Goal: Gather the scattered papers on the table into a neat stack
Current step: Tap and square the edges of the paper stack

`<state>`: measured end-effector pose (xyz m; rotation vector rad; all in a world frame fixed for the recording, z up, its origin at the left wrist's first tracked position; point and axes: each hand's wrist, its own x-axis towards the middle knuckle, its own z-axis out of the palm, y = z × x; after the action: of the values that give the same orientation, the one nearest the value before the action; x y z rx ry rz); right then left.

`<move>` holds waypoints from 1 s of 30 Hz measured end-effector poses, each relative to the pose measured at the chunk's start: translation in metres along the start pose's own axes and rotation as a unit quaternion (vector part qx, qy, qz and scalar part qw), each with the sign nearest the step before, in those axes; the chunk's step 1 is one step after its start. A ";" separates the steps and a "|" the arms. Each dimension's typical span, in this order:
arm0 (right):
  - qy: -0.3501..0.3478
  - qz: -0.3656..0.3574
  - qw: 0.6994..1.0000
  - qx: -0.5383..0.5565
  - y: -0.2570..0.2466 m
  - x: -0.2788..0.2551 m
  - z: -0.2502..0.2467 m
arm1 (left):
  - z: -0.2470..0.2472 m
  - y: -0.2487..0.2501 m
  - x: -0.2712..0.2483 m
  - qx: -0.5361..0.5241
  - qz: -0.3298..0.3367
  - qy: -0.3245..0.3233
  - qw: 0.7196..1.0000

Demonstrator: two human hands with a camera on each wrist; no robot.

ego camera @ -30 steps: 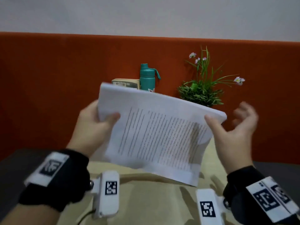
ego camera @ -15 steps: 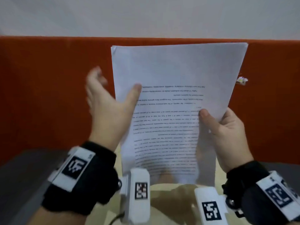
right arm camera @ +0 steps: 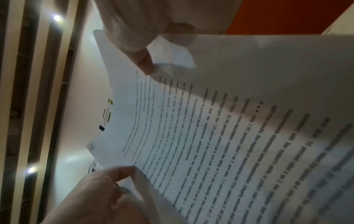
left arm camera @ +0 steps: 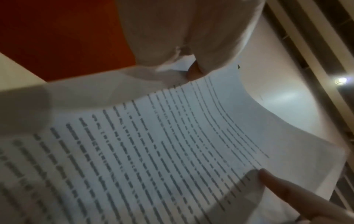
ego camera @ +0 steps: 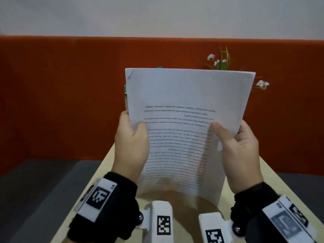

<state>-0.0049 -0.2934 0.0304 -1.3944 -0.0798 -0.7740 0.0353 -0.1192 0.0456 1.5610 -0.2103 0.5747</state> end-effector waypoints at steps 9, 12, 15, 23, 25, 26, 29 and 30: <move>0.008 -0.008 1.000 0.010 -0.004 0.002 0.001 | 0.004 0.005 -0.001 -0.015 0.035 0.026 0.999; 0.009 -0.023 1.000 0.015 -0.012 0.009 0.004 | 0.004 0.011 0.002 -0.011 0.061 0.037 0.997; 0.009 -0.042 0.999 -0.015 -0.013 0.012 0.003 | 0.001 0.008 0.001 0.005 0.069 0.048 0.996; -0.013 -0.015 1.000 0.021 -0.013 0.011 -0.001 | 0.001 0.000 -0.001 -0.017 0.060 0.073 0.995; -0.013 -0.006 1.000 0.018 -0.010 0.007 -0.002 | 0.001 -0.005 -0.005 -0.016 0.050 0.067 0.996; -0.013 0.007 1.000 0.015 -0.005 0.002 -0.002 | 0.001 -0.009 -0.010 -0.006 0.031 0.056 0.998; -0.021 0.037 0.999 0.018 0.004 -0.004 -0.002 | 0.001 -0.020 -0.018 0.005 -0.009 0.022 1.000; -0.023 0.033 0.999 0.020 0.003 -0.002 -0.003 | 0.001 -0.019 -0.017 0.000 -0.004 0.021 1.000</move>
<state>-0.0059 -0.2955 0.0259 -1.3711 -0.0854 -0.6822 0.0302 -0.1220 0.0212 1.5487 -0.1726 0.6000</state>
